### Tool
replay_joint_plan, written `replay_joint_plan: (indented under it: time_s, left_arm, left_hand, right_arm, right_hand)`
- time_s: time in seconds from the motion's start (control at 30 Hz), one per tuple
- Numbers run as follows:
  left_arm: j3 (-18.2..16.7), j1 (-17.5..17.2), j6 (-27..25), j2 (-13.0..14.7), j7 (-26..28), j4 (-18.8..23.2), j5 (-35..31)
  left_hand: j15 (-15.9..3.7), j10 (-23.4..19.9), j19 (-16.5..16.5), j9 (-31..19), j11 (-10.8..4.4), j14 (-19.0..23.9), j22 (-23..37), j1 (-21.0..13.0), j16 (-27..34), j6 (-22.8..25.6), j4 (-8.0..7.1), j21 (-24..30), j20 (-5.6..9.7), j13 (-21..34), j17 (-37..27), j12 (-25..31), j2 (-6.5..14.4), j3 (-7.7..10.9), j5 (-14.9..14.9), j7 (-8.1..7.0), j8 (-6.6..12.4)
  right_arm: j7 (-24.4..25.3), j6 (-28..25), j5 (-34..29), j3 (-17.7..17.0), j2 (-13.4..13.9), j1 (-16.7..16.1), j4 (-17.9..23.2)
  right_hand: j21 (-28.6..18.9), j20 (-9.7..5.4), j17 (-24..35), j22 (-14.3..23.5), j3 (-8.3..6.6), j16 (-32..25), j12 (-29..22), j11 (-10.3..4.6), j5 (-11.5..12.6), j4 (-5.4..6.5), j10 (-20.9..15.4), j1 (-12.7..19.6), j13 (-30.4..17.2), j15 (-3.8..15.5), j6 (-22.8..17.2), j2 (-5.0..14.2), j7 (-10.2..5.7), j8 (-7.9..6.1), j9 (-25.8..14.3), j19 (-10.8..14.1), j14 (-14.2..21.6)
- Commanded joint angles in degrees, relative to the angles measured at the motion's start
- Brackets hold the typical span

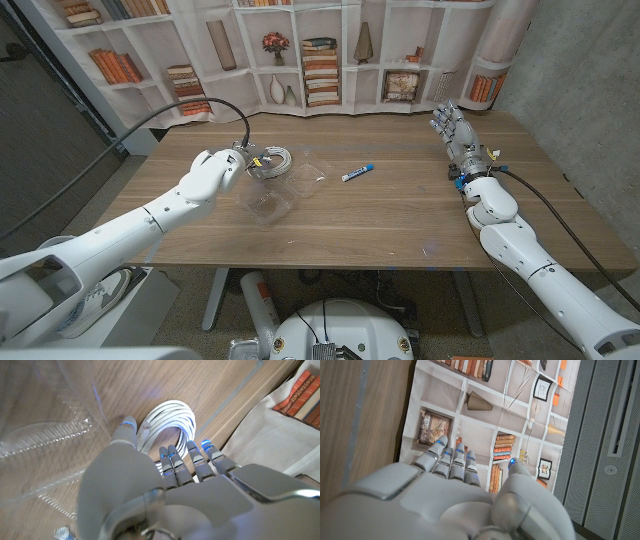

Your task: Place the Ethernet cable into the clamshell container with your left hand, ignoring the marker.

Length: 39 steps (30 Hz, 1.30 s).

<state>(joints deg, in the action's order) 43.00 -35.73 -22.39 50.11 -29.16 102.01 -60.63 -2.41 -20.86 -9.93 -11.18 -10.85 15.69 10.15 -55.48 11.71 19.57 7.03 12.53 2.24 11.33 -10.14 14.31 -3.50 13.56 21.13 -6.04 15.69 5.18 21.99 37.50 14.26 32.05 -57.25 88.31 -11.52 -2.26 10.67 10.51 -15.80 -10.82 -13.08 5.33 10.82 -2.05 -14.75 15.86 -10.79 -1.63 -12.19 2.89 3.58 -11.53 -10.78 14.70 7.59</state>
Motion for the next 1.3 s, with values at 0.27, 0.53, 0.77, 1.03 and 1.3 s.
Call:
replay_joint_plan:
  time_s: [0.27, 0.53, 0.77, 1.03, 1.3]
  left_arm:
    - [2.6, 1.9, 0.4, -2.4, 0.9, -4.0, 1.8]
    - [3.8, 2.6, 0.5, -3.2, 1.9, -4.9, 2.0]
    - [4.1, 2.7, 0.4, -3.7, 2.6, -5.6, 3.2]
    - [4.9, 2.7, -0.4, -4.1, 2.8, -6.1, 4.0]
    - [5.1, 2.2, -1.8, -4.0, 3.0, -5.2, 4.5]
  left_hand:
    - [-6.27, -1.3, -0.9, -0.2, -0.09, 1.0, 0.2, -0.8, 0.4, 1.6, -0.03, 0.1, 4.38, 0.1, -0.1, 0.2, 0.1, -0.38, -0.1, 0.01, 0.49]
    - [-6.85, -3.7, -2.1, -0.1, -0.58, 3.1, 0.2, -1.3, 0.6, 4.4, -0.16, 0.3, 4.67, 0.0, -0.2, 0.3, 0.7, -0.37, -0.2, -0.37, 1.18]
    - [-8.02, -9.1, -6.5, 0.1, -0.9, 8.4, 0.4, -2.8, 1.4, 9.9, -0.06, 1.6, 5.54, 0.0, -0.2, 0.7, 1.8, -0.14, -0.8, -1.15, 2.54]
    - [-10.02, -19.4, -15.9, 0.4, -0.88, 19.7, 0.6, -5.6, 2.1, 20.1, 0.21, 4.4, 6.37, 0.0, -0.4, 0.6, 3.6, 0.56, -2.9, -1.5, 4.63]
    - [-10.21, -23.7, -20.4, 0.5, -0.81, 24.6, 0.6, -7.1, 1.7, 24.8, 0.41, 5.8, 6.92, 0.0, -0.4, 0.1, 4.2, 1.05, -4.8, -1.74, 5.17]
  right_arm:
    - [-0.3, 0.0, 0.1, 0.0, -0.1, 0.0, -0.7]
    - [-0.4, 0.4, 0.4, -0.3, -0.2, -0.4, -1.0]
    - [-0.4, 0.7, 0.6, -0.5, -0.1, -0.7, -0.9]
    - [-0.5, 0.9, 0.9, -0.7, -0.2, -1.1, -1.1]
    - [-0.8, 1.2, 1.1, -0.7, -0.3, -1.1, -1.2]
  right_hand:
    - [-0.4, -0.58, 0.1, 0.1, 0.18, -0.1, 0.0, 0.09, 0.2, -0.05, -0.6, -0.6, -0.1, 0.06, -0.6, 0.07, 0.04, -0.09, -0.2, 0.5, 0.6]
    - [-0.4, -0.57, 0.1, 0.1, 0.21, -0.2, -0.1, 0.1, 0.2, -0.1, -0.7, -0.6, -0.1, 0.09, -0.6, 0.07, -0.06, -0.07, -0.2, 0.5, 0.8]
    - [-0.4, -0.55, 0.1, 0.1, 0.26, -0.2, -0.1, 0.12, 0.2, -0.11, -0.8, -0.7, -0.1, 0.14, -0.6, 0.05, -0.02, -0.07, -0.2, 0.5, 0.8]
    - [-0.4, -0.56, 0.1, 0.1, 0.33, -0.2, -0.1, 0.05, 0.2, -0.12, -0.9, -0.8, -0.1, 0.15, -0.8, 0.03, -0.09, -0.09, -0.2, 0.6, 0.9]
    - [-0.4, -0.57, 0.1, 0.1, 0.41, -0.2, -0.1, 0.0, 0.2, -0.13, -1.1, -0.9, -0.1, 0.12, -0.8, 0.0, -0.09, -0.09, -0.2, 0.7, 1.0]
